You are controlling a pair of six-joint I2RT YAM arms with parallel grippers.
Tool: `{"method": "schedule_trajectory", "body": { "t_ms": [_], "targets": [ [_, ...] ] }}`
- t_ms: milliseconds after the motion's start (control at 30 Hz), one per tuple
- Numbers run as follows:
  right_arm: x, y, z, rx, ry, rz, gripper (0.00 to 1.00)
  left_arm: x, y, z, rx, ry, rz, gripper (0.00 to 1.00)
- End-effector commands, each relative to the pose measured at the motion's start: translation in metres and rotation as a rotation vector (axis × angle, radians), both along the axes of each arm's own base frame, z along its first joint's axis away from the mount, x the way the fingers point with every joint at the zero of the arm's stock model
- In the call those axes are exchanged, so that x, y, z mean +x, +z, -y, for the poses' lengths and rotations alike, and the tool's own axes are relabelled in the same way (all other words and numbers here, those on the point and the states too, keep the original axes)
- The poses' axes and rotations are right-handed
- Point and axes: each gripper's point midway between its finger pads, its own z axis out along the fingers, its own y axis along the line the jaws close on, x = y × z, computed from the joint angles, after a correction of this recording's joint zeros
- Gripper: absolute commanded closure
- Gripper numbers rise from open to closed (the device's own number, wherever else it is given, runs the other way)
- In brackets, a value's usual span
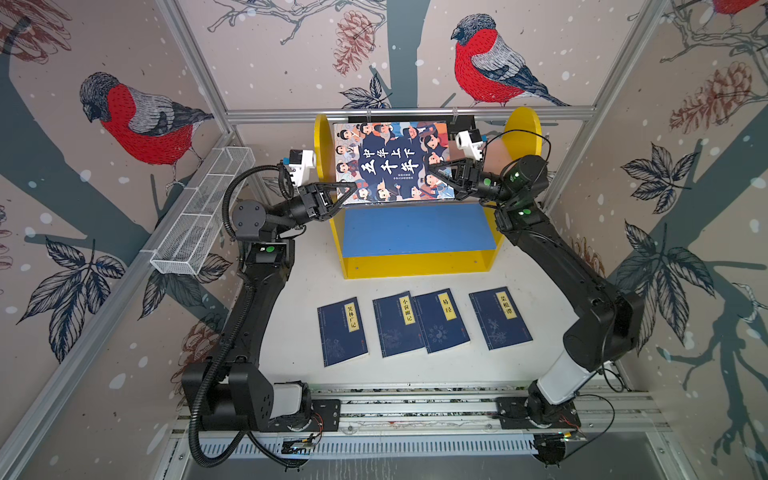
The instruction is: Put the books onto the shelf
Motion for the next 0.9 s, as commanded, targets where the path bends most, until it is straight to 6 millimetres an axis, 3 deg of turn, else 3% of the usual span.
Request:
{"method": "schedule_trajectory", "body": {
  "t_ms": [0, 433, 600, 767, 800, 867],
  "targets": [
    [-0.010, 0.006, 0.006, 0.018, -0.001, 0.045, 0.48, -0.006, 0.029, -0.007, -0.057, 0.057, 0.136, 1.00],
    [-0.021, -0.007, 0.008, 0.003, 0.002, 0.011, 0.62, 0.007, 0.018, -0.008, -0.043, 0.082, 0.115, 1.00],
    [-0.021, -0.010, 0.005, -0.003, 0.005, 0.002, 0.64, 0.001, 0.015, -0.002, -0.037, 0.037, 0.119, 1.00],
    [-0.018, -0.011, 0.000, -0.003, -0.002, -0.022, 0.89, 0.011, 0.002, -0.002, -0.014, 0.071, 0.078, 1.00],
    [-0.017, -0.011, 0.000, -0.002, -0.006, -0.027, 0.92, 0.013, 0.000, -0.003, -0.011, 0.077, 0.073, 0.85],
    [-0.015, -0.009, 0.001, -0.002, -0.020, -0.035, 0.98, 0.013, -0.003, -0.003, -0.005, 0.085, 0.074, 0.67]
  ]
}}
